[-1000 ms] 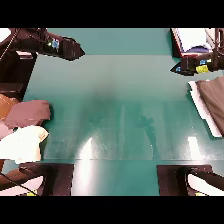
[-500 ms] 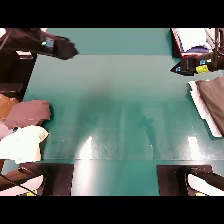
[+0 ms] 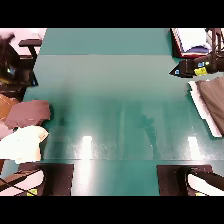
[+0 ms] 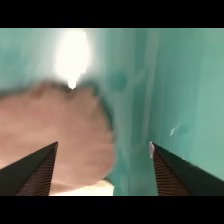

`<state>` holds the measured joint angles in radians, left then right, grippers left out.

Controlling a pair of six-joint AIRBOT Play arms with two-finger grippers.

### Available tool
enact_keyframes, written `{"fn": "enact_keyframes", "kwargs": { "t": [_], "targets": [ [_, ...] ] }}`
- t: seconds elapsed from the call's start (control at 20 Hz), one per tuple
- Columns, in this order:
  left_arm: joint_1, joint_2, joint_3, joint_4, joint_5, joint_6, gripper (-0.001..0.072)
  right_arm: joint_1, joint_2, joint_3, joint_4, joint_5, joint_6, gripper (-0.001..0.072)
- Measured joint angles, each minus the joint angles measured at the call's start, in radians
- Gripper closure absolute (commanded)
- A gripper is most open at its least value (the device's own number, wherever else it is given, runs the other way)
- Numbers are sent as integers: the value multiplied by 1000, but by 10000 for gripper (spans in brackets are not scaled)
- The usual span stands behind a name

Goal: Fold the shirts.

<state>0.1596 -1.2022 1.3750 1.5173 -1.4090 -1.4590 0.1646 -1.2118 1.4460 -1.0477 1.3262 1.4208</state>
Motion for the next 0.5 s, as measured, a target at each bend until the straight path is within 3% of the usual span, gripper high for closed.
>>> {"fn": "enact_keyframes", "kwargs": {
  "t": [0.2, 0.3, 0.35, 0.4, 0.5],
  "targets": [
    [63, -2, -244, 42, 129, -6, 56, 0, 0, -41, 0, -6, 0, 698],
    [75, -3, -323, 55, 170, -10, 446, 0, -1, -56, 1, -14, 0, 698],
    [78, -3, -345, 56, 181, -10, 518, 0, -1, -60, 1, -18, 0, 698],
    [80, 0, -359, 57, 187, -12, 687, 0, -1, -64, 2, -26, 0, 698],
    [84, 14, -356, 66, 190, -13, 684, 0, -1, -66, 5, -41, 0, 698]
  ]
}}
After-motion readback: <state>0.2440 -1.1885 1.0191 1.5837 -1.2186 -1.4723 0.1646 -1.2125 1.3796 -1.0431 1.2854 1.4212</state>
